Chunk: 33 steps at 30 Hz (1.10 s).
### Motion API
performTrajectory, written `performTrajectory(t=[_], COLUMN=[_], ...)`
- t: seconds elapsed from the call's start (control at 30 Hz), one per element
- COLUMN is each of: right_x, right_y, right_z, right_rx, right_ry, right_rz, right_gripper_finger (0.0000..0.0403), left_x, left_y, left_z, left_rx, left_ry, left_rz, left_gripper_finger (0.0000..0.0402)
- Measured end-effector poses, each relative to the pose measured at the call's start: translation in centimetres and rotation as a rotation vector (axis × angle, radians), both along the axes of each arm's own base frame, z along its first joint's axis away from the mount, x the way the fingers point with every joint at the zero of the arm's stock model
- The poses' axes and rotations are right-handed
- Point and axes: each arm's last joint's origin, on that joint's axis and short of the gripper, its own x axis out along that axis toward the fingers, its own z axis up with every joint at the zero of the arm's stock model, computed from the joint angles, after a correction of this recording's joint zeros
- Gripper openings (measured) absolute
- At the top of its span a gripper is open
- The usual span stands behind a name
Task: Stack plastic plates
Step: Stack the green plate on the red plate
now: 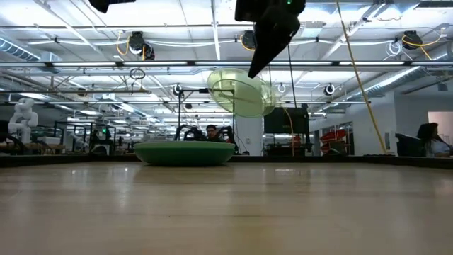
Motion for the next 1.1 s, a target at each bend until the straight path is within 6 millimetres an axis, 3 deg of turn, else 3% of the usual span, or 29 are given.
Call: performTrajectory(t=[0.23, 0.4, 0.7, 0.93, 1.1], right_x=[0.7, 1.7, 3.8, 7.1, 9.0], right_y=[-2.6, -4.4, -7.2, -8.4, -9.1], right_z=[0.1, -0.9, -2.6, -2.5, -3.8], right_rx=[-0.086, -0.156, -0.270, -0.356, -0.404], right_ry=[-0.041, -0.035, -0.016, 0.000, 0.057], right_rz=[0.067, 0.127, 0.223, 0.332, 0.428], right_gripper_finger=[0.0000, 0.0000, 0.0000, 0.0000, 0.0000], left_x=[-0.9, -1.8, -2.7, -2.9, -2.9], left_y=[1.1, 2.1, 3.2, 3.5, 3.6], left_z=[0.6, 1.1, 1.3, 0.8, 0.7], left_rx=[0.101, 0.131, 0.131, 0.109, 0.081], left_ry=[-0.045, -0.079, -0.081, -0.049, -0.047], left_rz=[0.264, 0.378, 0.454, 0.490, 0.501], left_gripper_finger=[0.0088, 0.0088, 0.0088, 0.0088, 0.0088])
